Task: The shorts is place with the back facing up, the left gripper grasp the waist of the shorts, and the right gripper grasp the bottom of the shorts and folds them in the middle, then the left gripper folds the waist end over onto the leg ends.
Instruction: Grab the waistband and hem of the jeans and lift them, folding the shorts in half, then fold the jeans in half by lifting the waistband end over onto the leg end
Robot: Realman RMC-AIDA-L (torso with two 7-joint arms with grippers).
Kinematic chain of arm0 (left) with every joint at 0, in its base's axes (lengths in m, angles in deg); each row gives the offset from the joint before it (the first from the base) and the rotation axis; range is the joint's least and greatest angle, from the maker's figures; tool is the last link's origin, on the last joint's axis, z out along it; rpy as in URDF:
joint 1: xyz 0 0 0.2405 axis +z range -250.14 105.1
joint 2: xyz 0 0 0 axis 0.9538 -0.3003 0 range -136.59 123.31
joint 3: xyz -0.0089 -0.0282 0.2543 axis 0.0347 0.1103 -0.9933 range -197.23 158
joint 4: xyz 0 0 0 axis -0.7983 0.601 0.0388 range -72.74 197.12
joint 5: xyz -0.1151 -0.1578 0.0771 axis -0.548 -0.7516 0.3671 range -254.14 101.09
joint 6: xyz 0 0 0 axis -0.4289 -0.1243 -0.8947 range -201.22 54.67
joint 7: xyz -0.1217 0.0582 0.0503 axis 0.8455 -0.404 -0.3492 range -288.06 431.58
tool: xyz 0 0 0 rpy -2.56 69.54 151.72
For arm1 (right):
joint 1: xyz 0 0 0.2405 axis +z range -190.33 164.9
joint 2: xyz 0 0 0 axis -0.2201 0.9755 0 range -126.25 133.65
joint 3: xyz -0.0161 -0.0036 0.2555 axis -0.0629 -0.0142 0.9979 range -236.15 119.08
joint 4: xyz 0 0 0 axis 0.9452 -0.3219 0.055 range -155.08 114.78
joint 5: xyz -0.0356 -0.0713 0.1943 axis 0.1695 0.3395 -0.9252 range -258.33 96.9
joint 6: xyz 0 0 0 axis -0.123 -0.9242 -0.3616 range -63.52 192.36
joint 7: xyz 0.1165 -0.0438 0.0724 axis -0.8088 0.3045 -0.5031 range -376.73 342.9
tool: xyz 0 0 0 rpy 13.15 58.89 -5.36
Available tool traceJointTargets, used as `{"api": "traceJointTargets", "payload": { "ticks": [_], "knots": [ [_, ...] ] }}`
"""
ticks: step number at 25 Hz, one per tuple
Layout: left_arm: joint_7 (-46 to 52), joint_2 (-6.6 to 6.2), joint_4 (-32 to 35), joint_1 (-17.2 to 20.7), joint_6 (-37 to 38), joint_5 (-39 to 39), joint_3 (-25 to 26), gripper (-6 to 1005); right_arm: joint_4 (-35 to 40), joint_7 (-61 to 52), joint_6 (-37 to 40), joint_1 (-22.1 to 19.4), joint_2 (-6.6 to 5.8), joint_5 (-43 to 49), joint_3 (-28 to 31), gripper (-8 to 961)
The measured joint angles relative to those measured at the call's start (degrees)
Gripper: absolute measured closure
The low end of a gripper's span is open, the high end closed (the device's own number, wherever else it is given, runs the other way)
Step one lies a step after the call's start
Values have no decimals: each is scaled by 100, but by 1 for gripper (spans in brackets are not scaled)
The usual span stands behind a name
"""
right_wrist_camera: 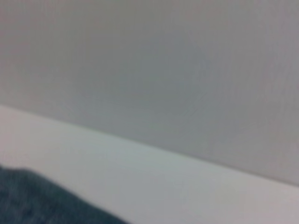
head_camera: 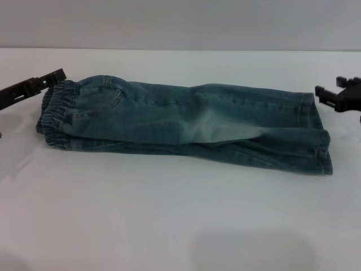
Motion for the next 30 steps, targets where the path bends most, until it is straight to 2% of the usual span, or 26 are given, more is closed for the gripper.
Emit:
{"api": "traceJointTargets", "payload": {
  "ticks": [2, 11, 18, 24, 25, 30],
  "knots": [
    [-181, -17, 1, 61, 49, -49, -17, 137, 21, 118, 13, -36, 0, -230, -1, 386],
    [-642, -48, -8, 427, 587, -372, -11, 137, -14, 253, 81, 10, -1, -456, -11, 385],
    [-842, -17, -46, 402, 1312, -441, -148, 137, -17, 522, 230, 15, 3, -1026, -28, 386],
    [-840, 50, -172, 402, 1274, -434, -364, 137, -23, 645, 417, -9, 7, -1228, -29, 386],
    [-861, 101, -197, 397, 1170, -424, -371, 138, -23, 645, 444, -12, 8, -1231, -29, 386],
    [-919, 148, -321, 369, 859, -420, -468, 138, -23, 645, 573, -23, 6, -1235, -29, 385]
  ]
}}
